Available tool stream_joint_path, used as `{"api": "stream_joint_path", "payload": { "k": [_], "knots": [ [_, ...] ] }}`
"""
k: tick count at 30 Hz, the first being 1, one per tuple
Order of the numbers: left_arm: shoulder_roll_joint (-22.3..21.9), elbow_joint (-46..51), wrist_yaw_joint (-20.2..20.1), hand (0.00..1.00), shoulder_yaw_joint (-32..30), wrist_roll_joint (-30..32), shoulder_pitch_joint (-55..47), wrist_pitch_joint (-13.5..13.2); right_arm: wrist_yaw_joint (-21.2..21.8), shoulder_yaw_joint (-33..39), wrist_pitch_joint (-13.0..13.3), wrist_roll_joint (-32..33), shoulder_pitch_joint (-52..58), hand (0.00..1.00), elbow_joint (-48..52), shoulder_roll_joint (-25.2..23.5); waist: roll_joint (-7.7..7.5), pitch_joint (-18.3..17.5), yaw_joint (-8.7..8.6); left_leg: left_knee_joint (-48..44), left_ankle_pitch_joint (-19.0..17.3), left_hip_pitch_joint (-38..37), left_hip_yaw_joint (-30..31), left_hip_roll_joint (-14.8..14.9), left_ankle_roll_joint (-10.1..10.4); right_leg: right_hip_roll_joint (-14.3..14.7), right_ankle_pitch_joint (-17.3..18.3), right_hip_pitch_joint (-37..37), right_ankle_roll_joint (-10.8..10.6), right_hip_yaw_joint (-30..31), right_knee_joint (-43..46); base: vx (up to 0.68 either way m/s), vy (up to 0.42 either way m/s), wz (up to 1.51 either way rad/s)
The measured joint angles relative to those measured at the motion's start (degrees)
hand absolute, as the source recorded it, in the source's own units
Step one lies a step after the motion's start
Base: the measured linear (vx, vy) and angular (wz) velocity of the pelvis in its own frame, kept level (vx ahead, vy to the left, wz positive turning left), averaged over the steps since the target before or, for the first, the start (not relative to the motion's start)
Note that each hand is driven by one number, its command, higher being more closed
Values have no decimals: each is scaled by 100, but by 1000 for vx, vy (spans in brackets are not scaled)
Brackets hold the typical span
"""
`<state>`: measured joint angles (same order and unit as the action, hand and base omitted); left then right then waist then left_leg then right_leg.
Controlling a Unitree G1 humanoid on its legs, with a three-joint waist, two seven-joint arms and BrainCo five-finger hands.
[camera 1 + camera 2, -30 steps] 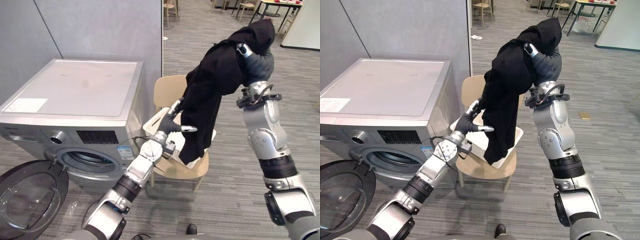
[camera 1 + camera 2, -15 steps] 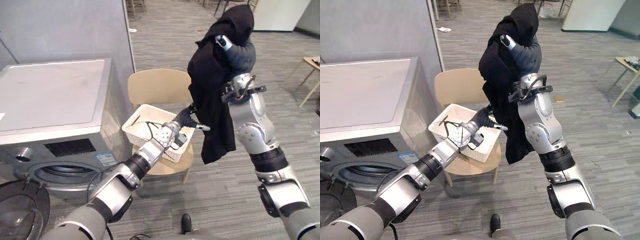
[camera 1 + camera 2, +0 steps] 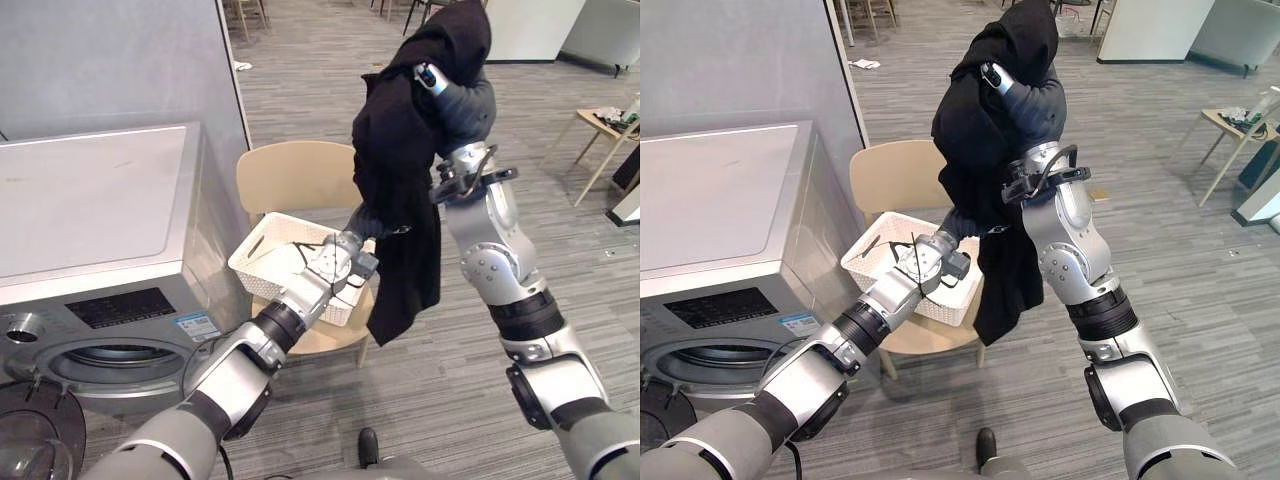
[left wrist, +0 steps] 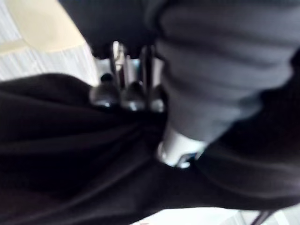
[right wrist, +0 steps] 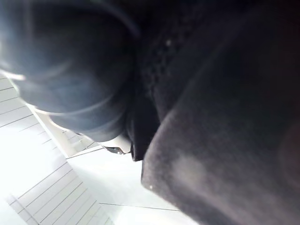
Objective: Pick up the laundry basket with both hands and put the clothes into the washing machine.
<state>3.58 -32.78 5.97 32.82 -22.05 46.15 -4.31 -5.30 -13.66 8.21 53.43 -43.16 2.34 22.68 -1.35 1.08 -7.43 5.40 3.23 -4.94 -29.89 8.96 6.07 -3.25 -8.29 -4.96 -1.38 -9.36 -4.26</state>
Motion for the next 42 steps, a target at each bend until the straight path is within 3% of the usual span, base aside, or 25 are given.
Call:
{"api": "stream_joint_path", "payload": {
  "k": [4, 8, 9, 18, 23, 31, 42],
  "knots": [
    [2, 369, 51, 100, -17, -8, -4, -1, 0, 262, -2, -7, 557, 100, 49, -28, -12, 8, 32, 0, 1, -2, 160, -6, -1, -37, 34, 105, -23, -125, -20, 6, 11, 21],
    [3, 1138, 56, 100, -459, -5, -117, -19, 5, 873, -15, -9, 1384, 100, 269, -100, -11, 10, 39, -1, 3, 8, 263, -77, -3, -63, 53, 155, -50, -217, -20, 13, 18, 12],
    [3, 1293, 54, 100, -491, -5, -185, -31, 5, 995, -18, -9, 1526, 0, 352, -100, -10, 10, 39, -1, 3, 8, 296, -82, -3, -63, 63, 172, -64, -257, -20, 21, -4, 20],
    [234, 2895, 18, 100, -1434, 35, -1639, -140, 49, 2795, -25, -134, 3312, 0, 1043, -199, 15, 9, 35, 2, -13, -10, 475, -108, -23, -99, 128, 307, -145, -434, -20, 4, 4, 12],
    [170, 3690, -100, 100, -1826, 143, -2416, -191, 128, 3370, -2, -346, 3985, 0, 1548, -616, 94, 6, 36, 2, -14, -10, 487, -106, -24, -97, 152, 309, -168, -436, -21, 0, 0, 0],
    [-13, 3998, -135, 100, -2655, 144, -3102, -289, 71, 3987, 50, -339, 4550, 0, 1549, -1170, 177, -29, 38, 3, -29, -68, 487, -109, -43, -100, 188, 367, -183, -437, -25, 0, 0, 0],
    [-240, 4973, -111, 100, -2974, 116, -4037, -306, 22, 4087, 158, -330, 5004, 0, 1547, -1677, 277, -87, 45, -2, -30, -77, 600, -105, -45, -96, 163, 473, -148, -525, -88, 13, -2, 4]
  ]
}}
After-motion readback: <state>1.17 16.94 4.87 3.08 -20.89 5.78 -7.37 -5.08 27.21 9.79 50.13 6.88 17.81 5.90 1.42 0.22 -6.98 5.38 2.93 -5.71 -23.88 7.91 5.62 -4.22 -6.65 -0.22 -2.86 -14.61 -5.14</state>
